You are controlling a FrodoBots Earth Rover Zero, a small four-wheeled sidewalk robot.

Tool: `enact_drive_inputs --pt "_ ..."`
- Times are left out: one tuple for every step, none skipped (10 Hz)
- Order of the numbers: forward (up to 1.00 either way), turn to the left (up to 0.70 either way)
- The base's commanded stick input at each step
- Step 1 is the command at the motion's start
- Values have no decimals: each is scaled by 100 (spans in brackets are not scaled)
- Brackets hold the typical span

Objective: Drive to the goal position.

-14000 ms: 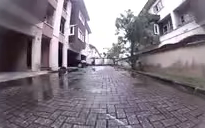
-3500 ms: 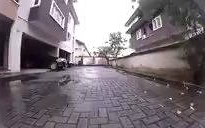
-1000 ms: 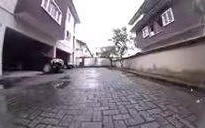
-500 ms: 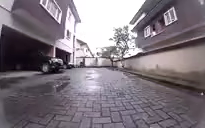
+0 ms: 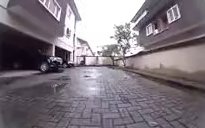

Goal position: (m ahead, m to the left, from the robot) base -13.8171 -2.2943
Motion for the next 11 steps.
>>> enact_drive_inputs --pt "70 0" --pt "70 0" --pt "0 0" --pt "0 0" --pt "0 0" --pt "0 0" --pt "0 -41" --pt "0 -70" --pt "0 -70" --pt "0 -70" --pt "0 -70"
